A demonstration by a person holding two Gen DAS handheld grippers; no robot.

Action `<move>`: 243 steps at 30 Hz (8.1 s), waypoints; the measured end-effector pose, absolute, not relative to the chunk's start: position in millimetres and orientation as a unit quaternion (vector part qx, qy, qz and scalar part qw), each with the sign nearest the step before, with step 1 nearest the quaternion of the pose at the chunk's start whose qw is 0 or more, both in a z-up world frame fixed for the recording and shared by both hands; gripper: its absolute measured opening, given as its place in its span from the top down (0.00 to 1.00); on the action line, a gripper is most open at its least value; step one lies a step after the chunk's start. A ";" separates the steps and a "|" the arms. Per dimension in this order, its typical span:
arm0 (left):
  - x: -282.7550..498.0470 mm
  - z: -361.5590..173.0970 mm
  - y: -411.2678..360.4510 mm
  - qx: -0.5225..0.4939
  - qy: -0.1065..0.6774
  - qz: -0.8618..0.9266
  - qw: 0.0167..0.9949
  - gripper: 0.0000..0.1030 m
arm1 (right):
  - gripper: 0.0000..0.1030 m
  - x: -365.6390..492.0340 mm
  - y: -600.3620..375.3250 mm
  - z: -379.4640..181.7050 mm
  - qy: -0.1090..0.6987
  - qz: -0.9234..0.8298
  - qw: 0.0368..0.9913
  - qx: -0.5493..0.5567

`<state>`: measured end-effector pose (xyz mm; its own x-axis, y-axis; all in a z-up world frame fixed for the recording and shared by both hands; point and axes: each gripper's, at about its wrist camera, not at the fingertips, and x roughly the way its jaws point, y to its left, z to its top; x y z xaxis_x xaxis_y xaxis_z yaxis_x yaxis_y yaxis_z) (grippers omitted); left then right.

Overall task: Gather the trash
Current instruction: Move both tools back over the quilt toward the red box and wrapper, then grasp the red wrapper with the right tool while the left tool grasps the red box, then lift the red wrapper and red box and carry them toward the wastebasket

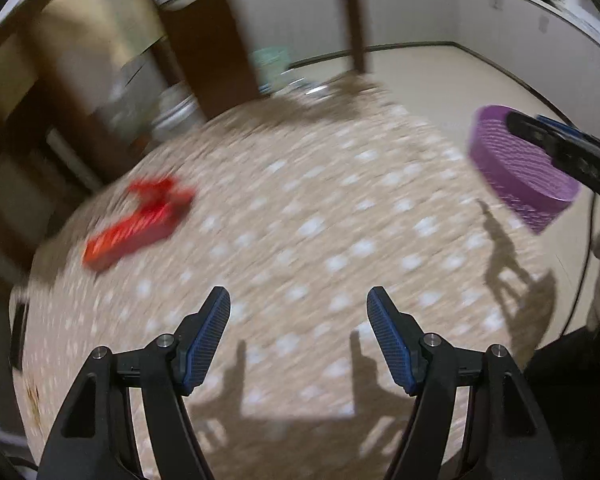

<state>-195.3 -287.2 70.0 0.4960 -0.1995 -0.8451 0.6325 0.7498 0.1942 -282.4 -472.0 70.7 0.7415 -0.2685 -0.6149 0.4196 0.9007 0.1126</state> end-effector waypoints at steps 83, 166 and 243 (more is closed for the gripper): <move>-27.5 61.2 -27.5 -0.120 0.474 -0.194 0.850 0.21 | 0.21 2.5 -268.0 66.2 0.487 0.045 0.872 0.028; -149.1 36.5 -143.5 0.093 0.519 -0.144 0.838 0.59 | 0.56 -217.5 -336.1 12.3 0.442 -0.013 0.892 0.091; -218.0 89.0 -252.9 0.231 0.427 -0.230 0.843 0.63 | 0.84 -272.3 -418.5 56.5 0.357 -0.041 0.912 0.198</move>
<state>-218.0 -252.9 89.0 0.5290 -0.1899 -0.8271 0.5853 0.7874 0.1936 -272.3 -418.5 56.5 0.7419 0.0666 -0.6672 0.2164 0.9180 0.3322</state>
